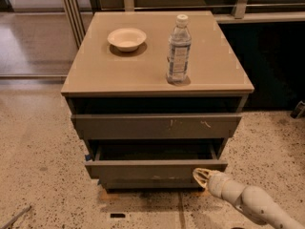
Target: Close middle drawer
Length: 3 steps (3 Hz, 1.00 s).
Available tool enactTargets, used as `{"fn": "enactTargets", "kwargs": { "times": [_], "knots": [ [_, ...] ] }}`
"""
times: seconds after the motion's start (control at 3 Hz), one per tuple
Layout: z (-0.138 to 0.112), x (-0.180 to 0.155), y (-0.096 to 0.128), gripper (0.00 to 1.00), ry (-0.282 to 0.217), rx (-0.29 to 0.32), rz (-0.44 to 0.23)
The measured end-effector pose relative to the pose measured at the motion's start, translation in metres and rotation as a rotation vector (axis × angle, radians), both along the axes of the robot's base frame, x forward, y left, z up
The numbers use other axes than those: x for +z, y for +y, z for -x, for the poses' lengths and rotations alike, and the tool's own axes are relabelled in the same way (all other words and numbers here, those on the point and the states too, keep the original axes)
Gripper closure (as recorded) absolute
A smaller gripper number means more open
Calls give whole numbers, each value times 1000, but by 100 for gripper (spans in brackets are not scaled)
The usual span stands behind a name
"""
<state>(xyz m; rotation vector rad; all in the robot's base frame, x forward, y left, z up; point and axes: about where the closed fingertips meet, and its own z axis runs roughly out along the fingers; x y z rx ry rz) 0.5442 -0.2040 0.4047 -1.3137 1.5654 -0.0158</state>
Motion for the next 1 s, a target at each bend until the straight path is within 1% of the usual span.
{"fn": "enactTargets", "kwargs": {
  "times": [0.67, 1.0],
  "knots": [
    [-37, 3, -16, 100, -64, -108, -20],
    [-49, 3, -22, 100, -88, -153, -31]
  ]
}}
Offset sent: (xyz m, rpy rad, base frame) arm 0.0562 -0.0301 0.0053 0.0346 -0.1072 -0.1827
